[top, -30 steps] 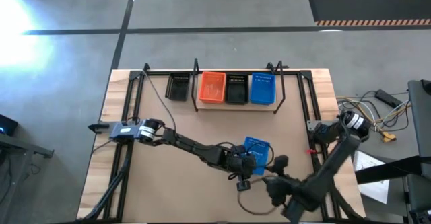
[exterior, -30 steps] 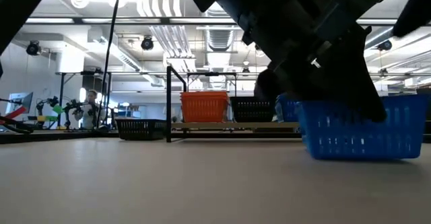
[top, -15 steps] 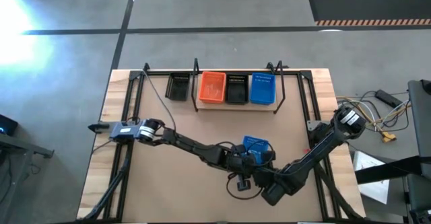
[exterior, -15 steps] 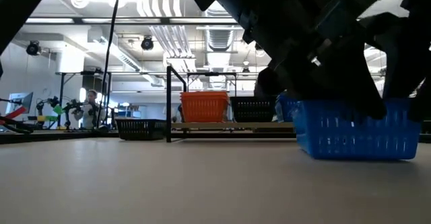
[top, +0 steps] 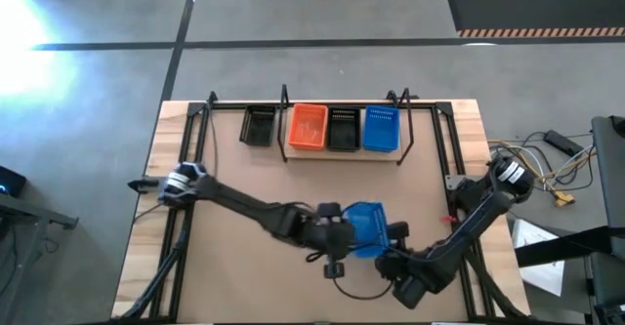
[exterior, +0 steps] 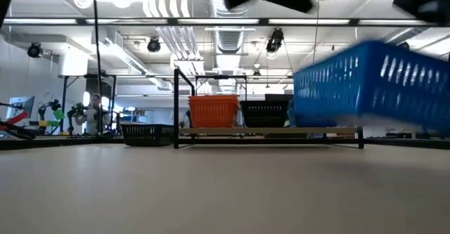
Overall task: Stack baskets on shelf by color
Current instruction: Stack the blue bin on the stacked blue bins on the shelf
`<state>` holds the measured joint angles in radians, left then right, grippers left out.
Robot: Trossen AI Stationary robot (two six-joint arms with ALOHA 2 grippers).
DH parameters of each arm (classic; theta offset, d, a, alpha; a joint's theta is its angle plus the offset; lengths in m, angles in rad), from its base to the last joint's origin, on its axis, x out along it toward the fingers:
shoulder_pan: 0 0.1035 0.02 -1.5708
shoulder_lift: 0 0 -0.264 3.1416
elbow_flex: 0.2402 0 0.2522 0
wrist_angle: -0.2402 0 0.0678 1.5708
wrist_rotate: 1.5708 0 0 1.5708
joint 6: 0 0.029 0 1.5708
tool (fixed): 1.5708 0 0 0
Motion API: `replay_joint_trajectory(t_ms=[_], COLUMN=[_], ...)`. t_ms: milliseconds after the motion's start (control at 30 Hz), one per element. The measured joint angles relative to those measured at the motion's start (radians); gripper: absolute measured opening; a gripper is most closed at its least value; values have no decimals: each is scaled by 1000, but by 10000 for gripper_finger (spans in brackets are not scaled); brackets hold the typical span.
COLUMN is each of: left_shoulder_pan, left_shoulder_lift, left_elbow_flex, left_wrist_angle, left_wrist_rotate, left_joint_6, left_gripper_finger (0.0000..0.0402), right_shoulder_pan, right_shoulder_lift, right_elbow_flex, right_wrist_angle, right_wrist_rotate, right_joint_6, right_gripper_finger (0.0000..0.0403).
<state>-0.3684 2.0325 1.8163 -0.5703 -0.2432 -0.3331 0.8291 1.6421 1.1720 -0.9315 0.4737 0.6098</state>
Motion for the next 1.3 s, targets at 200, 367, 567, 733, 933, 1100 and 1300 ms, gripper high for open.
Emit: replay_joint_trajectory(t_ms=[200,367,567,733,933,1100,1300], left_shoulder_pan=[-126,-209,-233,-233,-234,-234,-234], left_shoulder_lift=[-161,-288,-343,-345,-349,-349,-349], left_elbow_flex=[-154,-393,-709,-880,-938,-932,-934], left_wrist_angle=[-130,-31,386,724,815,818,817], left_wrist_rotate=[-384,-515,-533,-527,-525,-525,-525], left_joint_6=[-131,-343,-390,-386,-384,-384,-384], left_gripper_finger=[92,92,92,92,92,92,92], right_shoulder_pan=[29,-57,-376,-756,-1090,-1173,-1181], right_shoulder_lift=[-104,-272,-435,-495,-487,-460,-442], right_elbow_flex=[72,57,48,46,5,-48,-102], right_wrist_angle=[-231,-336,-325,-310,-214,-132,-115], right_wrist_rotate=[129,198,175,45,-178,-246,-246], right_joint_6=[44,-25,-377,-661,-870,-943,-961], right_gripper_finger=[9,9,9,9,9,9,9])
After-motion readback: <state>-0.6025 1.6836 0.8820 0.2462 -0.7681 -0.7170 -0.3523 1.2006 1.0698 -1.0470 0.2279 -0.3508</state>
